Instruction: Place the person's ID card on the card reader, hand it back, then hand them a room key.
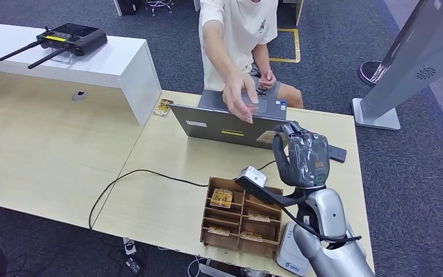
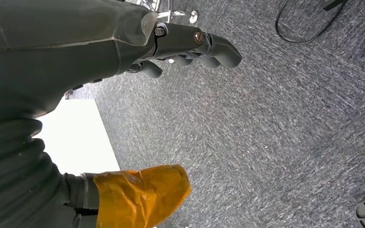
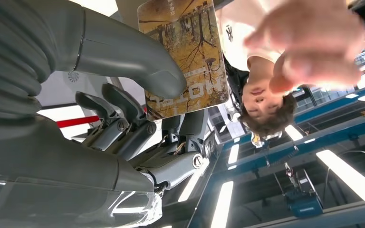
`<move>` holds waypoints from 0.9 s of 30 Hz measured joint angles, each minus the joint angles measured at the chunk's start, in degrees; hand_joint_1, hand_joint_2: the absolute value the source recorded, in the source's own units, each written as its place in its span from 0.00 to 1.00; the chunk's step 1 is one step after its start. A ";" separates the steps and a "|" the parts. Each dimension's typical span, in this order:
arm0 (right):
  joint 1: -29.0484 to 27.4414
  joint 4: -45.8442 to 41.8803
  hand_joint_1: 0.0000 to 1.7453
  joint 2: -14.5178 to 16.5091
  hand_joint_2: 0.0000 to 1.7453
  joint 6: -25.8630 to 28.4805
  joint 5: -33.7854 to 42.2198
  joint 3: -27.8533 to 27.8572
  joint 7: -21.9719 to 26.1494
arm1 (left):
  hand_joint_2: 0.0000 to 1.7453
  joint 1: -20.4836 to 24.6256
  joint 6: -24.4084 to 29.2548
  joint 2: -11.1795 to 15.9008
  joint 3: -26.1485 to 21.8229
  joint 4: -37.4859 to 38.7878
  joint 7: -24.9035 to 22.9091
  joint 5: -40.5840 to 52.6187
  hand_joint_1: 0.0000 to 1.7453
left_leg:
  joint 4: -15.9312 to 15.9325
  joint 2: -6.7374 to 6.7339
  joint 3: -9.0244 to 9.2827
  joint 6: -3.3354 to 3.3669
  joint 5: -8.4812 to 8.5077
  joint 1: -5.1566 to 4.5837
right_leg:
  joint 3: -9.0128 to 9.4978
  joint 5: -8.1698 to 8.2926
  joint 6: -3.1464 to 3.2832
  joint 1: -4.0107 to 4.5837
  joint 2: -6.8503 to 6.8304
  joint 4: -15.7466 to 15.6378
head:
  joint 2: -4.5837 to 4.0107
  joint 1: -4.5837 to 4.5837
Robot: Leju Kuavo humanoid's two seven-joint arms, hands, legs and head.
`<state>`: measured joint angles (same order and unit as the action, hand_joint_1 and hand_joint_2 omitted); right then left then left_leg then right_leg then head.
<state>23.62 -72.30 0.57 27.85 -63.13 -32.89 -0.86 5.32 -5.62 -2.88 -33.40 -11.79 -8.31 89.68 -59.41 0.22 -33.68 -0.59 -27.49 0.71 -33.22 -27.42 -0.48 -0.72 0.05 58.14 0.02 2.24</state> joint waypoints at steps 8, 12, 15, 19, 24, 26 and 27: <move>-1.27 0.07 1.00 0.00 1.00 0.46 1.78 0.08 0.52 | 1.00 -0.31 0.21 0.04 0.00 0.01 0.00 -0.36 0.00 | 0.00 0.00 0.00 0.00 0.00 0.00 | -0.01 0.00 0.00 0.00 0.00 0.00 | 0.00 0.00; -2.67 -0.90 1.00 0.00 1.00 1.47 3.71 0.46 1.26 | 1.00 -0.59 0.28 0.04 0.00 0.01 0.00 -0.81 0.00 | 0.00 0.00 0.00 0.00 0.00 0.00 | -0.01 0.00 0.00 0.00 0.00 0.00 | 0.00 0.01; -4.46 -3.04 1.00 0.00 1.00 2.76 6.65 1.59 2.20 | 1.00 -0.99 0.42 0.04 -0.01 0.01 0.00 -1.52 0.00 | 0.00 0.00 -0.01 0.00 0.00 0.00 | -0.01 -0.01 0.00 0.00 -0.01 -0.01 | 0.00 0.00; -7.93 -8.08 1.00 0.00 1.00 4.56 11.39 3.99 4.25 | 1.00 -1.68 1.18 0.04 -0.07 0.01 0.09 -2.64 0.00 | 0.00 0.01 -0.02 0.02 -0.03 0.00 | -0.02 -0.02 -0.01 0.00 -0.01 -0.02 | 0.00 0.00; -13.50 -16.18 1.00 0.00 1.00 6.77 17.52 7.52 7.51 | 1.00 -2.72 2.29 0.03 -0.62 0.01 0.72 -4.13 0.00 | 0.00 0.01 -0.04 0.02 -0.04 -0.01 | -0.03 -0.03 -0.02 0.00 -0.02 -0.03 | 0.00 -0.01; -16.11 -19.48 1.00 0.00 1.00 7.20 20.00 9.04 8.74 | 1.00 -3.12 2.61 0.02 -1.12 0.01 0.99 -4.74 0.00 | 0.00 0.01 -0.04 0.02 -0.05 -0.01 | -0.04 -0.04 -0.01 0.00 -0.02 -0.03 | 0.00 0.00; -17.48 -20.98 1.00 0.00 1.00 7.28 21.13 9.79 9.31 | 1.00 -3.29 2.71 0.01 -1.36 0.01 1.08 -4.98 0.00 | 0.00 0.02 -0.04 0.02 -0.06 -0.01 | -0.04 -0.04 -0.01 0.00 -0.02 -0.04 | 0.00 0.00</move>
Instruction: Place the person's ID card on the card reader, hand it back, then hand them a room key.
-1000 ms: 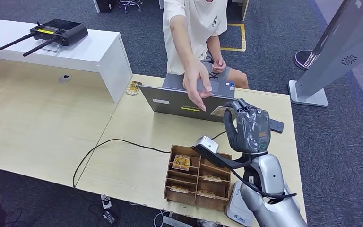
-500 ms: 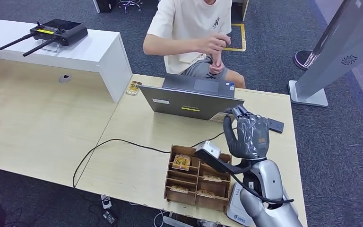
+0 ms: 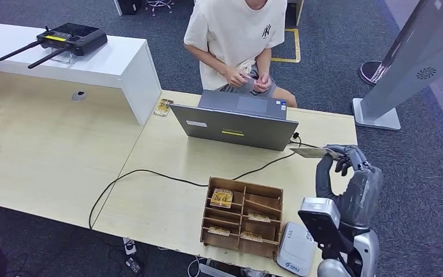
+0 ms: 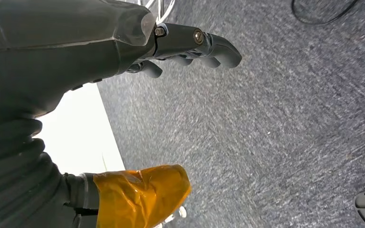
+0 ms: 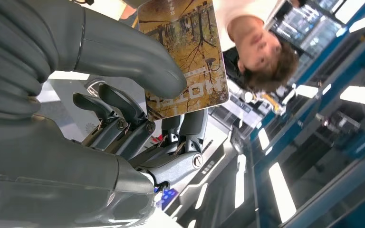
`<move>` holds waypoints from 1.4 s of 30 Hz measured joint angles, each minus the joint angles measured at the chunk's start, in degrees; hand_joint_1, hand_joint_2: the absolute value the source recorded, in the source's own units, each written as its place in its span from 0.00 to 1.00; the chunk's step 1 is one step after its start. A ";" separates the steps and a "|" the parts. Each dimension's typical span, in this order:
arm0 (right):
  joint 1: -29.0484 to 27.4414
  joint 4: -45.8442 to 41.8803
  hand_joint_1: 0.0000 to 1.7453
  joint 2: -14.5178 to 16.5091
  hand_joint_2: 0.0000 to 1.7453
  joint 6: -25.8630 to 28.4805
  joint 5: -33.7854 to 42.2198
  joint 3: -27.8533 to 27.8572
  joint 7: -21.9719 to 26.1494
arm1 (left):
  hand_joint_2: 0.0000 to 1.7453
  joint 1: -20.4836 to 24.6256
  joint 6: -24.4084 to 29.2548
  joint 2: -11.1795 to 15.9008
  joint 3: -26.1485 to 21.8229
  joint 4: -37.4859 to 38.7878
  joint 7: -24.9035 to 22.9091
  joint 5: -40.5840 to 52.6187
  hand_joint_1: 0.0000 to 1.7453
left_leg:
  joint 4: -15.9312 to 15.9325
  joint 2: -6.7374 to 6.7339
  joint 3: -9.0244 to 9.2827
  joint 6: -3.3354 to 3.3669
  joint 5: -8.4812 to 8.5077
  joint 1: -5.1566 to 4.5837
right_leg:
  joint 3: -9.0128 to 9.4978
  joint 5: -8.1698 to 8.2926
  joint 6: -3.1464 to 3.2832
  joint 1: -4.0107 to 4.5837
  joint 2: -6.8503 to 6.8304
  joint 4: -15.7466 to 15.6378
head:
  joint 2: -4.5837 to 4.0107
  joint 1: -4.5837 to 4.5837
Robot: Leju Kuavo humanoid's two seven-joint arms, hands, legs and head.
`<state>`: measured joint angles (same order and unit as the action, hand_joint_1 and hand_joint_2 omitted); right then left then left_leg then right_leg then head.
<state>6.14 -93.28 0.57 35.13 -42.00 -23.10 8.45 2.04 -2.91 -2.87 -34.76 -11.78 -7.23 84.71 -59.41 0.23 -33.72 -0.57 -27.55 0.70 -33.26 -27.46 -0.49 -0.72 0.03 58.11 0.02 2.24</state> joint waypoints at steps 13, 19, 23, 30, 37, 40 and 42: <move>-10.70 -9.95 1.00 0.00 1.00 -1.54 6.28 6.02 3.01 | 1.00 -0.70 0.42 -0.50 -2.31 0.00 0.04 -1.13 0.00 | 0.00 -0.02 0.02 0.01 0.00 0.00 | 0.00 0.01 0.01 0.00 0.02 0.00 | 0.00 0.01; -13.21 -10.50 1.00 -0.12 1.00 -7.73 13.71 6.77 2.16 | 1.00 -0.77 0.53 -0.61 -3.35 0.00 0.07 -2.31 0.00 | 0.00 -0.01 0.03 0.00 0.00 0.00 | 0.01 0.00 0.01 0.00 0.01 0.00 | 0.00 0.01; -16.76 -9.58 1.00 -1.22 1.00 -13.24 20.05 7.32 0.82 | 1.00 -0.88 0.67 -0.92 -4.66 0.00 0.18 -3.43 0.00 | 0.00 0.00 -0.01 0.01 -0.02 0.00 | 0.00 -0.01 0.00 0.00 0.00 0.00 | 0.00 0.01; -20.15 -6.86 1.00 -4.10 1.00 -16.13 21.22 7.43 -3.46 | 1.00 -0.89 0.72 -1.16 -6.36 0.00 0.21 -4.33 0.00 | 0.00 -0.01 -0.01 -0.02 -0.08 0.00 | -0.01 -0.02 0.00 0.00 0.01 -0.01 | 0.00 0.00; -20.04 -4.32 1.00 -6.37 1.00 -17.92 19.90 5.96 -7.08 | 1.00 -0.89 0.61 -1.42 -7.67 0.00 0.35 -4.80 0.00 | 0.00 -0.01 0.00 -0.02 -0.08 0.00 | 0.01 -0.01 0.00 0.00 0.01 0.00 | 0.00 0.01; -19.46 -3.45 1.00 -7.18 1.00 -18.61 19.08 4.97 -8.33 | 1.00 -0.88 0.53 -1.42 -8.18 0.00 0.57 -4.88 0.00 | 0.00 -0.01 0.00 -0.02 -0.08 0.01 | 0.00 -0.01 0.00 0.00 0.02 0.00 | 0.00 0.01; -19.02 -2.96 1.00 -7.83 1.00 -19.14 18.40 4.38 -9.40 | 1.00 -0.87 0.47 -1.41 -8.50 0.00 0.63 -4.89 0.00 | 0.00 -0.01 0.00 -0.02 -0.08 0.01 | 0.00 -0.01 0.00 0.00 0.02 0.00 | 0.00 0.01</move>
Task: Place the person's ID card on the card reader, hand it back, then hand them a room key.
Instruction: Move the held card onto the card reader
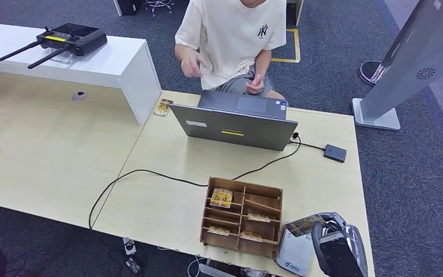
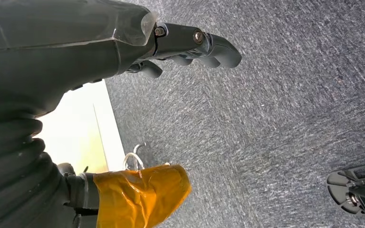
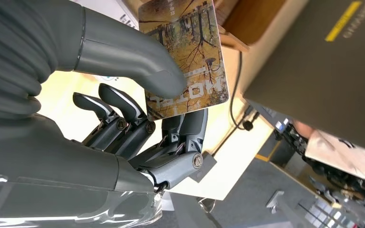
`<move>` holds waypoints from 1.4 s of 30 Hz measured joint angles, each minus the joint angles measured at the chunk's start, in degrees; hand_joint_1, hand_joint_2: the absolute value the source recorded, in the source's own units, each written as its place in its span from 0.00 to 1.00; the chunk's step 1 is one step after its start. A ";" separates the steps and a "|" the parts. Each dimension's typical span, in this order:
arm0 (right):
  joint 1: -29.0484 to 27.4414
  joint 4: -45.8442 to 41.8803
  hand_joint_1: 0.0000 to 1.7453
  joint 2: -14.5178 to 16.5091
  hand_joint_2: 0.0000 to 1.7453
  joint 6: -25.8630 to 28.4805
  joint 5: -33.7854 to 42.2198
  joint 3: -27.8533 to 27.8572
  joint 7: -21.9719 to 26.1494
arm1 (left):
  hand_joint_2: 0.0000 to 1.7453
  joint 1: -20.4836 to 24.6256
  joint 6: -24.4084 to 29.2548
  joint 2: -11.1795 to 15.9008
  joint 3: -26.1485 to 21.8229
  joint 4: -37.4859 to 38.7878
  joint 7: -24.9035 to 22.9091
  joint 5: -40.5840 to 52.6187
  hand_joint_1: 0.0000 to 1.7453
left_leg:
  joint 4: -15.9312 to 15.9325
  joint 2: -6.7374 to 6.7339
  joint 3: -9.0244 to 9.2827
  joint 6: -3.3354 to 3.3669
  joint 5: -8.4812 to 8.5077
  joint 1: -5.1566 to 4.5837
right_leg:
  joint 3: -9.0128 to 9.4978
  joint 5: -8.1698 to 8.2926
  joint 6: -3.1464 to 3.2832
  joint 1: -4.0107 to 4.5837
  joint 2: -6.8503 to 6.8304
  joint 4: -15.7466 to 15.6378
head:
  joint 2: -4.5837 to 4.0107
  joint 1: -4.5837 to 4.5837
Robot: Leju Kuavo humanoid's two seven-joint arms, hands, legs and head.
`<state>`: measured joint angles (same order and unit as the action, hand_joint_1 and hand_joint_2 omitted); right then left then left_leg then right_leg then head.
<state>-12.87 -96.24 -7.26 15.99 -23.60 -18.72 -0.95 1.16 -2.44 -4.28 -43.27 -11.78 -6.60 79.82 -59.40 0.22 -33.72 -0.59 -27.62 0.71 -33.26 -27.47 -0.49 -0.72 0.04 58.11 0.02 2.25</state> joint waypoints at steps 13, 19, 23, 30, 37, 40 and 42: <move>2.68 2.51 1.00 -3.75 1.00 -3.07 -4.10 -1.21 -3.99 | 1.00 -0.01 -0.57 0.04 -1.04 0.00 0.04 -0.02 0.00 | 0.00 0.00 0.00 0.00 0.00 -0.01 | 0.00 0.00 0.00 0.00 0.00 0.00 | 0.00 0.00; 3.92 3.82 1.00 -4.28 1.00 -4.30 -6.21 -1.04 -4.97 | 1.00 -0.01 -0.75 0.07 -1.57 0.00 0.04 0.02 0.00 | 0.00 0.00 0.00 0.00 0.00 -0.01 | 0.00 0.00 0.00 0.00 0.00 0.00 | 0.00 -0.01; 4.57 5.13 1.00 -4.32 1.00 -6.08 -7.41 -1.05 -5.25 | 1.00 -0.01 -0.89 0.15 -1.61 0.00 0.04 0.17 0.00 | 0.00 0.00 0.00 0.00 0.00 0.00 | 0.00 0.00 0.00 0.00 0.00 0.00 | 0.00 0.00; 6.37 9.17 1.00 -4.30 1.00 -8.53 -9.78 -1.55 -6.24 | 1.00 0.01 -0.99 0.45 -1.62 0.00 -0.03 0.61 0.00 | 0.00 0.00 0.00 0.00 0.00 -0.01 | 0.01 0.01 0.00 0.00 0.00 0.00 | 0.00 -0.01; 7.64 11.69 1.00 -4.30 1.00 -9.02 -11.11 -2.15 -6.92 | 1.00 0.00 -1.04 0.50 -1.66 0.00 -0.45 0.61 0.00 | 0.00 0.00 0.00 0.00 0.00 -0.01 | 0.00 0.00 0.00 0.00 0.00 0.00 | 0.00 0.00; 7.95 12.22 1.00 -4.30 1.00 -9.30 -11.59 -2.32 -7.10 | 1.00 0.00 -1.07 0.50 -1.70 0.00 -0.57 0.61 0.00 | 0.00 0.00 0.00 0.00 0.00 -0.01 | 0.00 0.00 0.00 0.00 0.00 0.00 | 0.00 0.00; 8.11 12.48 1.00 -4.30 1.00 -9.41 -11.91 -2.37 -7.29 | 1.00 0.00 -1.10 0.50 -1.73 0.00 -0.59 0.61 0.00 | 0.00 0.00 0.00 0.00 0.00 -0.01 | 0.00 0.00 0.00 0.00 0.00 0.00 | 0.00 0.00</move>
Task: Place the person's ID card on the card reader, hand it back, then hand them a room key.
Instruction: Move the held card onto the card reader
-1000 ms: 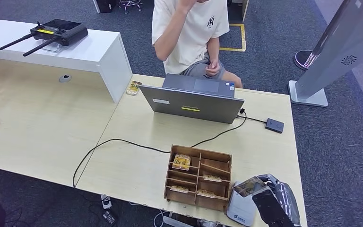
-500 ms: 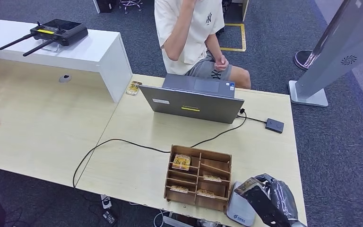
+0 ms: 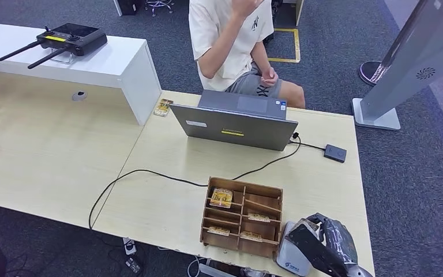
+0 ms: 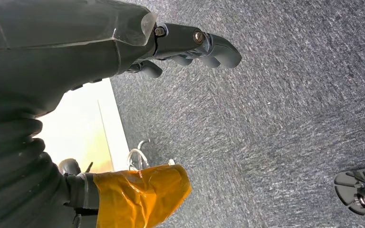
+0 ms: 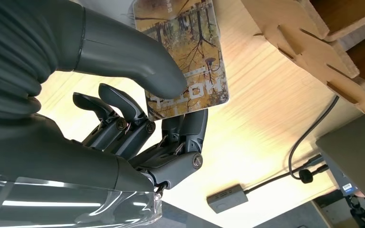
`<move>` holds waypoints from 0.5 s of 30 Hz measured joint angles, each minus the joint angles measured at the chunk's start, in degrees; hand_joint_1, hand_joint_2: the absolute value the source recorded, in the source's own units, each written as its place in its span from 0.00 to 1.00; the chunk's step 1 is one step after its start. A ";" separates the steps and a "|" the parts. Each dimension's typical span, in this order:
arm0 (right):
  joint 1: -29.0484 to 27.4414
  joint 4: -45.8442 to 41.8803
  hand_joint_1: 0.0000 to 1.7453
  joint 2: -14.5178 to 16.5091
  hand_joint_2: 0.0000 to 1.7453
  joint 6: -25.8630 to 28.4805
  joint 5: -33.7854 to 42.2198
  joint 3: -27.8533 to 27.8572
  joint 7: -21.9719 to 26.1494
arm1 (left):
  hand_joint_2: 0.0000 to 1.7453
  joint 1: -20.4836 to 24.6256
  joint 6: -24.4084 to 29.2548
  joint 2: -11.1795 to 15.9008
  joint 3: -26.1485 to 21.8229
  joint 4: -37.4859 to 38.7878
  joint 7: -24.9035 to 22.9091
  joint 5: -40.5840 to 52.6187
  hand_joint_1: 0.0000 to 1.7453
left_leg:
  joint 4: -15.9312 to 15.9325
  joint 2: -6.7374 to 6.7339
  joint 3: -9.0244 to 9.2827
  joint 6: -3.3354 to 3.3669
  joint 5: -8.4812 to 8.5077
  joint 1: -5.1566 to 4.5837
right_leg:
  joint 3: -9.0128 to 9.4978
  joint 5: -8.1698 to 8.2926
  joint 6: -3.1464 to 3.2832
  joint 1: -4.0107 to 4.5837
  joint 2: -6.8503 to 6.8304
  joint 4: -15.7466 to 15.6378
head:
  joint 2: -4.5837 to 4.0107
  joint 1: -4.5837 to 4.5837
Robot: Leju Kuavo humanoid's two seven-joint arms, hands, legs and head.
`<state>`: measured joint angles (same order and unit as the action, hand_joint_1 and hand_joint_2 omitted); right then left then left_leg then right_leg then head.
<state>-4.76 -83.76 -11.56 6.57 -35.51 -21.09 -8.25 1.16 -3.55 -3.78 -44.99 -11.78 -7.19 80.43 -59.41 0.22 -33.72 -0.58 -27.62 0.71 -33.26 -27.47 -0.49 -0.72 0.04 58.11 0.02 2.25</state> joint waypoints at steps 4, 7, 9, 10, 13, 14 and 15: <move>0.30 0.38 1.00 0.00 1.00 -0.20 -0.52 -0.05 -0.17 | 1.00 0.00 -0.02 0.00 -0.08 0.00 -0.02 0.01 0.00 | 0.00 0.00 0.00 0.00 0.00 0.00 | 0.00 0.00 0.00 0.00 0.00 0.00 | 0.00 0.00; 0.56 0.65 1.00 0.00 1.00 -0.59 -0.81 -0.05 -0.19 | 1.00 0.00 -0.03 0.00 -0.16 0.00 -0.02 0.04 0.00 | 0.00 0.00 0.01 0.00 0.00 0.00 | 0.00 0.00 0.00 0.00 0.00 0.00 | 0.00 0.00; 0.77 0.83 1.00 0.00 1.00 -0.94 -1.13 -0.05 -0.38 | 1.00 0.00 -0.04 0.00 -0.29 0.00 -0.02 0.08 0.00 | 0.00 0.00 0.01 0.00 0.00 0.00 | 0.00 0.00 0.00 0.00 0.00 0.00 | 0.00 0.00; 0.87 0.92 1.00 0.00 1.00 -1.09 -1.33 -0.05 -0.50 | 1.00 -0.01 -0.04 0.00 -0.36 0.00 -0.02 0.09 0.00 | 0.00 0.00 0.01 0.00 0.00 0.00 | 0.00 0.00 0.00 0.00 0.00 0.00 | 0.00 0.00; 1.15 1.26 1.00 0.00 1.00 -1.62 -1.96 -0.10 -0.77 | 1.00 -0.01 -0.04 0.00 -0.68 0.00 -0.03 0.13 0.00 | 0.00 0.00 0.01 0.00 0.00 0.00 | 0.00 0.00 0.00 0.00 0.00 0.00 | 0.00 0.00; 1.25 1.38 1.00 0.00 1.00 -1.86 -2.21 -0.15 -0.87 | 1.00 -0.01 -0.04 0.00 -0.78 0.00 -0.03 0.14 0.00 | 0.00 0.00 0.01 0.00 0.00 0.00 | 0.00 0.00 0.00 0.00 0.00 0.00 | 0.00 0.00; 1.33 1.49 1.00 0.00 1.00 -2.05 -2.48 -0.22 -0.99 | 1.00 0.00 -0.04 0.00 -0.86 0.00 -0.04 0.15 0.00 | 0.00 0.00 0.01 0.00 0.00 0.00 | 0.00 0.00 0.00 0.00 0.00 0.00 | 0.00 0.00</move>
<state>-3.43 -82.27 -11.56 4.52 -37.99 -21.30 -9.24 1.16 -3.58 -3.78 -45.85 -11.78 -7.23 80.59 -59.41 0.22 -33.71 -0.58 -27.62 0.70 -33.25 -27.47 -0.49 -0.72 0.04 58.11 0.02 2.25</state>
